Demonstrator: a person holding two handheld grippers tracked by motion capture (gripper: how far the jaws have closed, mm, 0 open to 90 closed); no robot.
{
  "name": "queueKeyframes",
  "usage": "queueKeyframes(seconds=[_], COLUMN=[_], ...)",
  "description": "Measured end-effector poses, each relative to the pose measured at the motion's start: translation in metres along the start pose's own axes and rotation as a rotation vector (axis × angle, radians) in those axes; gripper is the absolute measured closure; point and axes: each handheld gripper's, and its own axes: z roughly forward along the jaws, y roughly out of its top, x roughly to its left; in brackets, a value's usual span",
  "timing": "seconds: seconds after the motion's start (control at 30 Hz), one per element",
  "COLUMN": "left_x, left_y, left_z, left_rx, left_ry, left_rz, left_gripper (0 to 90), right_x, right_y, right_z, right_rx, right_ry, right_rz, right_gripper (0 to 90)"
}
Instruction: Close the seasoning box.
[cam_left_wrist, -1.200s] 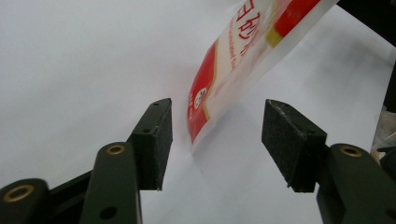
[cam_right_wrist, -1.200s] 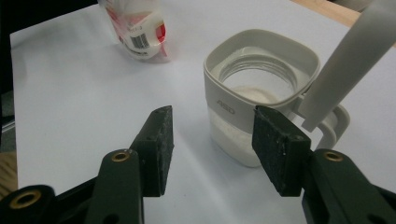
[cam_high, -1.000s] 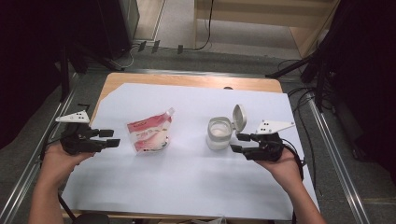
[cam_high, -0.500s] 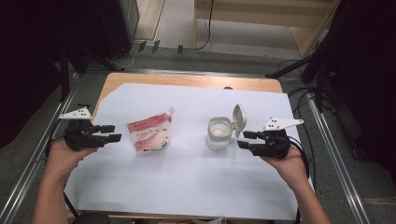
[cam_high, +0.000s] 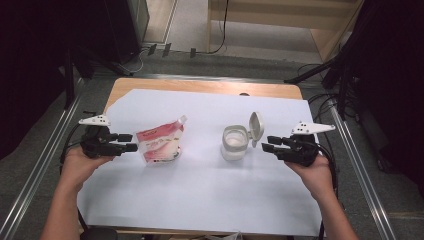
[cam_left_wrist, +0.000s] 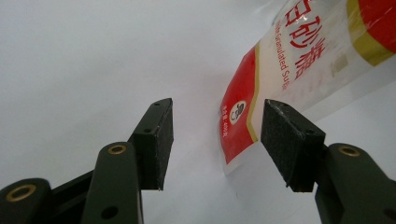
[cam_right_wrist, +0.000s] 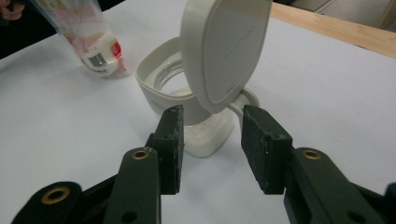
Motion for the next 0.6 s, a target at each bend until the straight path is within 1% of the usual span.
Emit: queueKeyframes(seconds=[0.07, 0.1, 0.2, 0.23, 0.27, 0.3, 0.33, 0.37, 0.4, 0.43, 0.47, 0.5, 0.53, 0.6], left_x=[0.000, 0.002, 0.003, 0.003, 0.002, 0.002, 0.002, 0.001, 0.001, 0.001, 0.002, 0.001, 0.001, 0.002], left_y=[0.000, 0.001, 0.002, 0.002, 0.003, 0.003, 0.003, 0.003, 0.003, 0.003, 0.003, 0.003, 0.003, 0.003], left_z=[0.001, 0.003, 0.006, 0.007, 0.009, 0.010, 0.010, 0.011, 0.011, 0.011, 0.011, 0.011, 0.011, 0.011], left_rx=[0.000, -0.008, -0.008, 0.005, 0.005, 0.012, 0.012, 0.016, 0.016, 0.015, 0.017, 0.018, 0.018, 0.020], left_ry=[-0.007, -0.012, -0.024, -0.029, -0.027, -0.024, -0.024, -0.028, -0.028, -0.020, -0.025, -0.028, -0.028, -0.030], left_rz=[0.006, 0.021, 0.016, 0.013, 0.013, 0.020, 0.020, 0.022, 0.022, 0.029, 0.027, 0.022, 0.022, 0.032], left_gripper=[45.2, 45.2, 45.2, 45.2, 45.3, 45.3, 45.3, 45.4, 45.3, 45.3, 45.4, 45.3, 45.4, 45.4], right_x=[-0.001, -0.003, -0.006, -0.007, -0.009, -0.012, -0.012, -0.014, -0.014, -0.017, -0.018, -0.018, -0.018, -0.018], right_y=[0.000, 0.001, 0.001, 0.002, 0.002, 0.003, 0.003, 0.005, 0.005, 0.009, 0.010, 0.011, 0.011, 0.014], right_z=[0.000, 0.000, 0.001, 0.002, 0.003, 0.004, 0.004, 0.005, 0.005, 0.005, 0.005, 0.006, 0.006, 0.008], right_rx=[-0.001, -0.005, -0.004, 0.000, -0.001, 0.001, 0.001, -0.001, -0.001, -0.009, -0.020, -0.017, -0.017, -0.007], right_ry=[-0.005, -0.010, -0.012, -0.016, -0.023, -0.026, -0.026, -0.030, -0.030, -0.024, -0.018, -0.019, -0.019, -0.030], right_rz=[0.003, 0.013, 0.026, 0.033, 0.037, 0.044, 0.044, 0.047, 0.047, 0.060, 0.073, 0.086, 0.086, 0.093], right_gripper=[60.5, 61.2, 62.9, 63.7, 65.0, 69.3, 69.3, 74.6, 74.6, 80.6, 83.4, 84.7, 84.7, 86.5])
